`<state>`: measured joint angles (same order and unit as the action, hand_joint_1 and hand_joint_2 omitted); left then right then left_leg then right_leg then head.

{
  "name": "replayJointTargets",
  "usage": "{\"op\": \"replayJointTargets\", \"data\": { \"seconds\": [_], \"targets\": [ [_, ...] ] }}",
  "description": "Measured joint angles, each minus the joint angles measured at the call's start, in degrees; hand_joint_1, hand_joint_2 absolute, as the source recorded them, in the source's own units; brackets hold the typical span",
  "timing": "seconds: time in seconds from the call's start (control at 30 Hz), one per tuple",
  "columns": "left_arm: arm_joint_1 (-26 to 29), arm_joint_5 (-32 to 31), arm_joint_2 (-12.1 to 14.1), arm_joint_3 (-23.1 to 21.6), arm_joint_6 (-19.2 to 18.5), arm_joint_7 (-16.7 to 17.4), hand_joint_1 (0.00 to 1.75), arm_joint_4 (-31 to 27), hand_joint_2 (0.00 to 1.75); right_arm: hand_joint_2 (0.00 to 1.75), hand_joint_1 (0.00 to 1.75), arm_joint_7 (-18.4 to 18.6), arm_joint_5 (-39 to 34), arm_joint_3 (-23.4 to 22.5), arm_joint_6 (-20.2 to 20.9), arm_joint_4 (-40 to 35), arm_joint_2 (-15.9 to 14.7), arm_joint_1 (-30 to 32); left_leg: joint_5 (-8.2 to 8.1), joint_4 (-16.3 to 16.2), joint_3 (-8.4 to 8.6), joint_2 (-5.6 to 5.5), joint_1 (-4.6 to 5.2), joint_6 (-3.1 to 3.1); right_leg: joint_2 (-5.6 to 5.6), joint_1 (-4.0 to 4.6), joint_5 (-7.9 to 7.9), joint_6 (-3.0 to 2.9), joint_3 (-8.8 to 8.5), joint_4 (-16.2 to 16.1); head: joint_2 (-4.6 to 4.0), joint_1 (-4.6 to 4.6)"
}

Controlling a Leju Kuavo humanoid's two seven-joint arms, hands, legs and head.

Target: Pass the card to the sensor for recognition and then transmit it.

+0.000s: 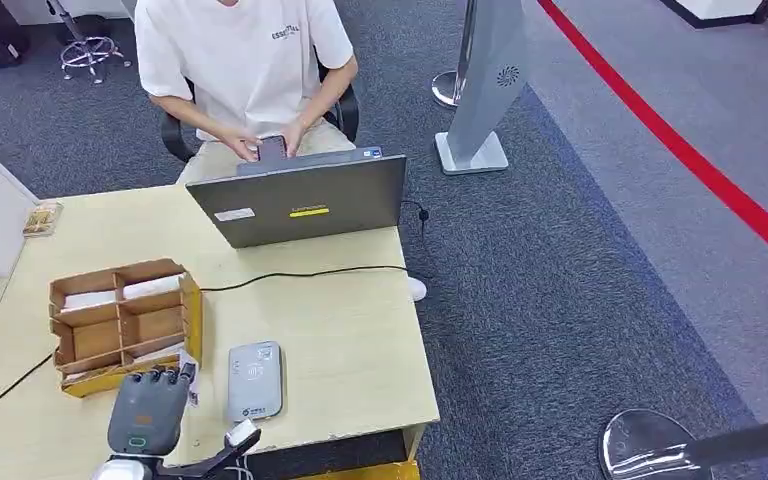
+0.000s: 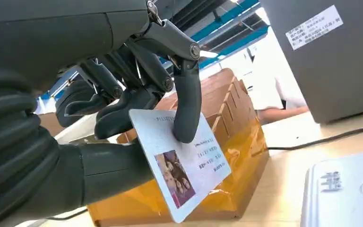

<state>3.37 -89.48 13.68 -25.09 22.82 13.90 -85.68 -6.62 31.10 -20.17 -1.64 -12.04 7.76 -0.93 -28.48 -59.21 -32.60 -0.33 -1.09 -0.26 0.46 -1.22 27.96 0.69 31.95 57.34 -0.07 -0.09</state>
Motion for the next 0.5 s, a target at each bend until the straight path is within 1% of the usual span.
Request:
{"op": "replayJointTargets", "data": {
  "seconds": [0.2,0.27,0.3,0.33,0.4,0.5],
  "targets": [
    [-0.15,0.0,0.22,-0.02,1.05,0.0,1.75,1.38,1.75,1.75,0.0,-0.11,0.0,0.0,0.0,0.0,0.0,-0.01,0.0,0.0,0.0,0.0,0.0,0.0,0.0,0.0,0.0,0.0,0.0,0.0,0.0,0.0],
    [-0.19,0.0,0.18,-0.07,2.51,-0.39,1.75,1.51,1.75,1.75,0.0,0.59,0.0,0.02,-0.18,0.0,0.0,-0.08,0.0,0.0,0.0,0.0,0.0,0.0,0.0,0.0,0.0,0.0,0.0,0.0,0.0,0.0],
    [-0.26,0.0,0.0,-0.04,3.7,-1.14,1.75,1.51,1.75,1.75,0.0,0.88,0.0,0.02,-0.22,0.0,0.0,-0.11,0.0,0.0,0.0,0.0,0.0,0.0,0.0,0.0,0.0,0.0,0.0,0.0,0.0,0.0],
    [-0.33,0.0,-0.35,-0.07,4.58,-2.01,1.75,1.49,1.75,1.75,0.0,1.24,0.02,0.02,-0.37,-0.02,0.0,-0.15,0.0,0.0,0.0,0.0,0.01,0.0,-0.01,-0.01,0.0,0.0,0.0,0.0,0.0,0.0],
    [-0.45,0.04,-1.55,-0.04,5.2,-3.3,1.75,1.07,1.75,1.75,0.0,1.57,0.09,0.02,-0.66,-0.02,0.02,-0.2,0.0,0.0,-0.01,-0.01,0.01,0.0,-0.02,-0.01,0.0,0.0,-0.01,0.0,0.0,0.0],
    [-1.02,0.2,-3.54,-0.02,4.94,-4.59,1.75,-0.5,1.75,1.75,0.0,1.75,0.11,0.02,-0.79,-0.02,0.13,-0.25,0.0,-0.01,-0.01,-0.02,0.02,0.01,-0.02,-0.02,0.0,0.01,-0.02,0.0,0.0,0.0]
  ]
}}
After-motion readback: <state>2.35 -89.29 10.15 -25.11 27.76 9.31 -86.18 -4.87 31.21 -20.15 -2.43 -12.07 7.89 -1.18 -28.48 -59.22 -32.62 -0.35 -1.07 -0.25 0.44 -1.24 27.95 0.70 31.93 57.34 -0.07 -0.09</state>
